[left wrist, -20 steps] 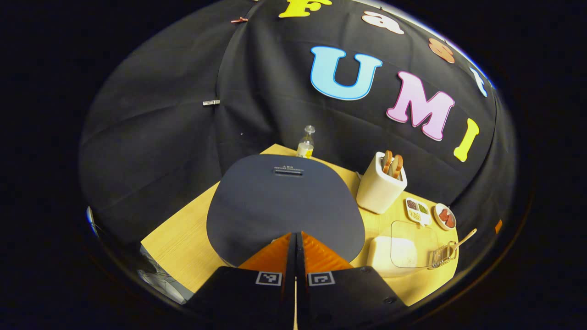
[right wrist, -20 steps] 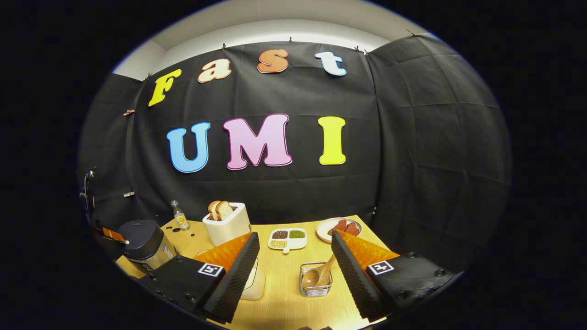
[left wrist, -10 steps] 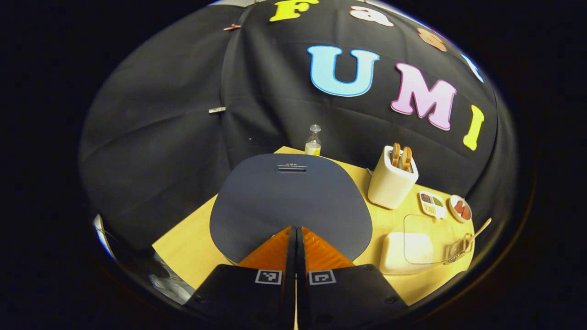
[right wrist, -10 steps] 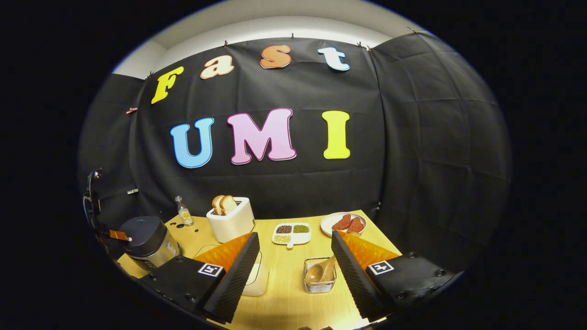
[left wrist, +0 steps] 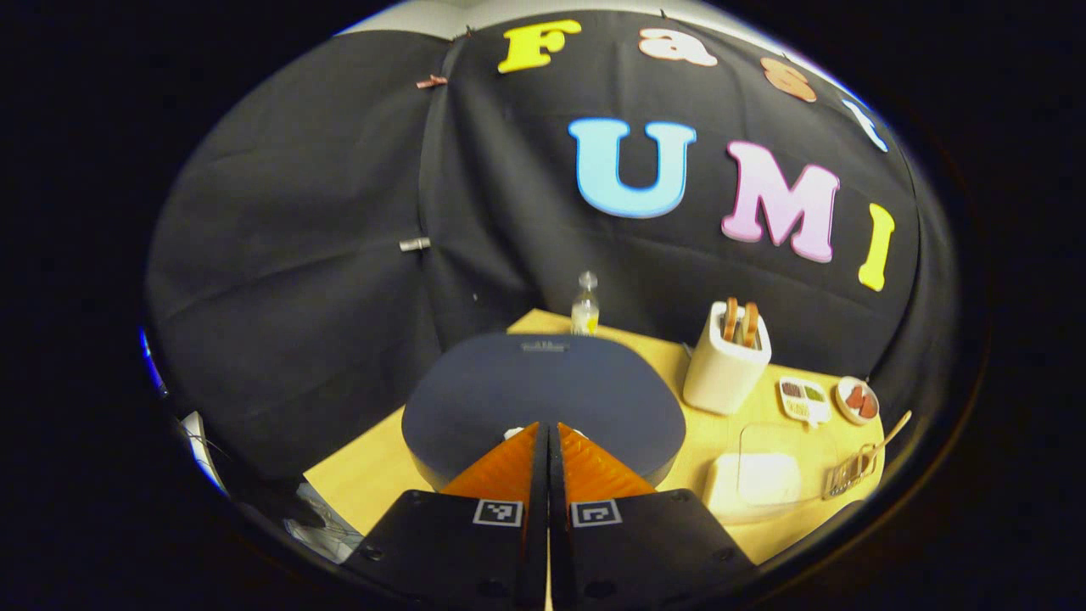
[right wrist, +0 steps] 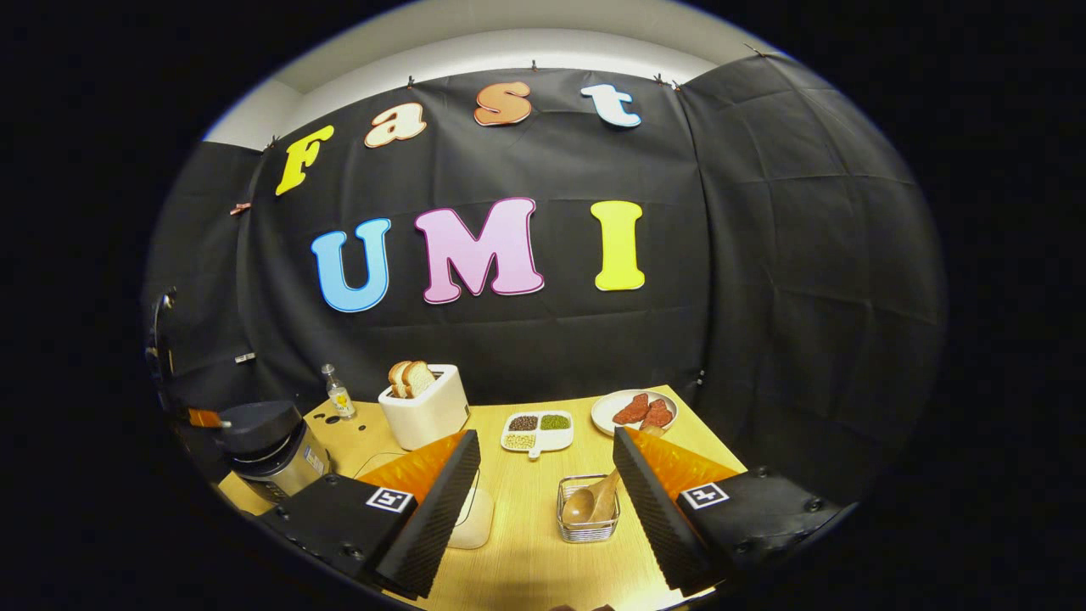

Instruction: Close the left gripper, press the button to open the rice cooker; take a wooden spoon from the chopstick holder with the right hand, scoop a spoonful of rice and pour it into the rice cooker, then put the wooden spoon back into the chopstick holder.

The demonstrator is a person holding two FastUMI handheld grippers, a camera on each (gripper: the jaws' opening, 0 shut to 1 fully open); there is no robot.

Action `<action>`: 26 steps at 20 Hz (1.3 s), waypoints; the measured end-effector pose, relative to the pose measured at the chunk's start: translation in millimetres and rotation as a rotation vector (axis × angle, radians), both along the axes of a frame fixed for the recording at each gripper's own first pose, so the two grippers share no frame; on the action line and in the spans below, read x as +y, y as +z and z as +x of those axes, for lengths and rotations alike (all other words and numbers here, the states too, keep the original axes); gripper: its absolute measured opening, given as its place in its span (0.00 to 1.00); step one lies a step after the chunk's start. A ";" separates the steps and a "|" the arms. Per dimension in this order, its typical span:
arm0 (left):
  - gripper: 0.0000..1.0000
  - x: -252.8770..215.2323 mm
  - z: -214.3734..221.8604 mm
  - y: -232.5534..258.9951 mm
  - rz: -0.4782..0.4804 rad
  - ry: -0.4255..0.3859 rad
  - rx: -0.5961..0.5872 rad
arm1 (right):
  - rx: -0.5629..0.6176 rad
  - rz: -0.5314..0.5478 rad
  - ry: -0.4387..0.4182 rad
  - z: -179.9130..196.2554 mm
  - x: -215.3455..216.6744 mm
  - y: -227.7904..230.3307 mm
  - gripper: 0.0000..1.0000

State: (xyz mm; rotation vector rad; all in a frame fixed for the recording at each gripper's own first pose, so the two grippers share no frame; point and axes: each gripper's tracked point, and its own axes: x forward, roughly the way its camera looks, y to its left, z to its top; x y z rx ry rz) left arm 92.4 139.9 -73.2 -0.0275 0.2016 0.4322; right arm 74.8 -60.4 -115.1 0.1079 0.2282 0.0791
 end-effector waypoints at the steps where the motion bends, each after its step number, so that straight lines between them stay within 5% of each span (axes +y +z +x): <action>1: 0.10 -6.2 -1.6 24.1 0.018 0.001 -0.054 | -0.003 -0.001 0.001 3.6 -3.0 0.2 0.98; 8: 0.11 -72.5 -11.8 55.2 0.035 -0.097 -0.156 | 0.016 0.014 -0.005 25.3 -22.1 -8.5 0.98; 13: 0.94 -113.8 -26.2 41.6 -0.017 -0.188 -0.210 | 0.046 -0.020 -0.008 37.8 -34.3 -24.3 0.97; 26: 0.96 -150.9 -41.4 -25.4 -0.022 -0.239 -0.035 | 0.268 0.060 -0.094 83.9 -76.1 -107.1 0.98</action>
